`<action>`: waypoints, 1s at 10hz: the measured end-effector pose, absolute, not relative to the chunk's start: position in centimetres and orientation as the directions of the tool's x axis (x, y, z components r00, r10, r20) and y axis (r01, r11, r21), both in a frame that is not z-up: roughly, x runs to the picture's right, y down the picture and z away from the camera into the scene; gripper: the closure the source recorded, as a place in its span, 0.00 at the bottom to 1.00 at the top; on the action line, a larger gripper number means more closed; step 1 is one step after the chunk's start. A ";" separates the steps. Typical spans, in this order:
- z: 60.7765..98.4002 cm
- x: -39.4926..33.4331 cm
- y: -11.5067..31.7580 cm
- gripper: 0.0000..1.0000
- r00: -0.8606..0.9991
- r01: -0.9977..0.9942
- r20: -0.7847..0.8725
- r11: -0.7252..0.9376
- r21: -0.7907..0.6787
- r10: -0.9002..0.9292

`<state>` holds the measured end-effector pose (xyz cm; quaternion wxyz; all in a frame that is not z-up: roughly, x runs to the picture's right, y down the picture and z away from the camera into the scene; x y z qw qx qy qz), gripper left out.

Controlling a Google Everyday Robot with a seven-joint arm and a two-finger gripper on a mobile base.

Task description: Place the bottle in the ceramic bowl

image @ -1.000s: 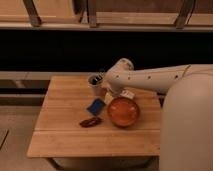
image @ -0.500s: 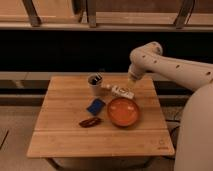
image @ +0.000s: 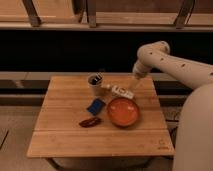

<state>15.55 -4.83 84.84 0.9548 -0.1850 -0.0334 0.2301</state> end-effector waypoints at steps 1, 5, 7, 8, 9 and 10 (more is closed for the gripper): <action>87.8 12.9 -3.7 0.20 0.880 -0.432 0.002 0.802 -0.412 0.475; 95.3 7.5 -2.9 0.20 0.853 -0.412 0.084 0.763 -0.498 0.515; 97.3 6.5 -2.1 0.20 0.851 -0.394 0.093 0.746 -0.536 0.517; 98.1 6.5 -1.5 0.20 0.849 -0.395 0.084 0.731 -0.556 0.522; 98.9 6.5 -0.8 0.20 0.844 -0.402 0.067 0.711 -0.577 0.531; 99.5 6.7 -0.1 0.20 0.844 -0.408 0.045 0.694 -0.594 0.534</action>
